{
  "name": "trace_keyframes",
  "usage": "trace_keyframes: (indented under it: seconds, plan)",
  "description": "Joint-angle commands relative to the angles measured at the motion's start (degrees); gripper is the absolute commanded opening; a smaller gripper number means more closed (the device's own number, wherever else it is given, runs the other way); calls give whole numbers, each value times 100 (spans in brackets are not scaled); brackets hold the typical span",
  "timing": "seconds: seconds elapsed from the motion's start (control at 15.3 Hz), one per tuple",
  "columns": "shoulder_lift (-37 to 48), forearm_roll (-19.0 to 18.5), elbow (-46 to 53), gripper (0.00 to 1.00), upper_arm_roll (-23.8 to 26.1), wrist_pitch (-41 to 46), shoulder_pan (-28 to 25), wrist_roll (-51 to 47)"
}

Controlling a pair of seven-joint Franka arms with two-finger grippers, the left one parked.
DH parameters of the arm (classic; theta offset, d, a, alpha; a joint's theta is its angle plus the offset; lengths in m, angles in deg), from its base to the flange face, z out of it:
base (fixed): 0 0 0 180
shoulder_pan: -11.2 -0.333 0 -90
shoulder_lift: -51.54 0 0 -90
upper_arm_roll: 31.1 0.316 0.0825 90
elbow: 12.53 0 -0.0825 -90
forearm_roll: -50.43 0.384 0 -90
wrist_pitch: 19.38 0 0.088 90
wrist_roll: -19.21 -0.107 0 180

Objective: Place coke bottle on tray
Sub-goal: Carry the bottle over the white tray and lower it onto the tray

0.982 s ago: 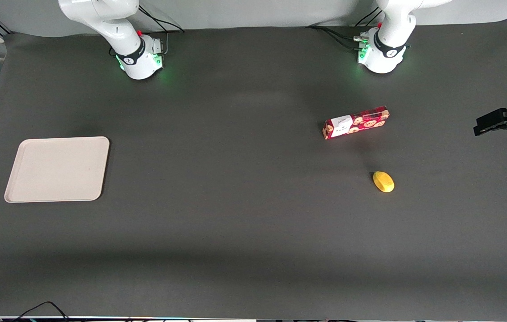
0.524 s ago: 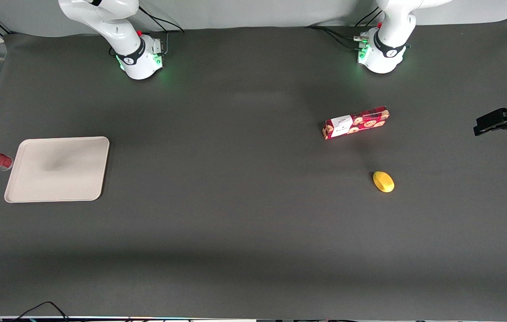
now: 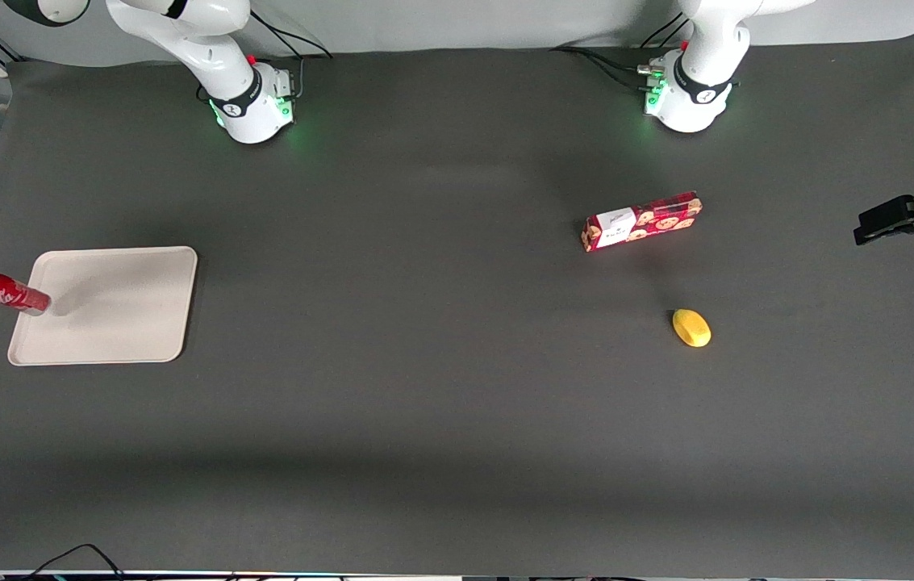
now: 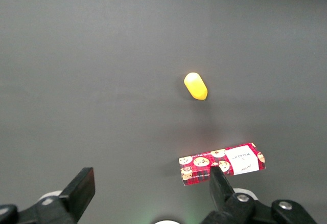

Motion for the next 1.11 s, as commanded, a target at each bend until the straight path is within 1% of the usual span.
trace_keyframes:
  seconds: [0.0,0.26,0.59,0.65,0.72,0.79,0.85,0.92,1.05]
  plan:
    - [156,152,-301,0,-155,-163,-20,311]
    - [156,152,-512,0,-305,-427,-20,583]
    - [156,161,-644,0,-314,-620,-20,663]
    - [156,161,-653,2,-314,-620,-20,663]
    - [156,161,-644,16,-314,-620,-20,706]
    - [156,161,-653,40,-314,-620,-20,715]
    - [156,161,-653,77,-314,-612,-20,715]
    - [164,161,-644,100,-314,-603,-20,715]
    - [173,161,-644,100,-314,-594,-38,715]
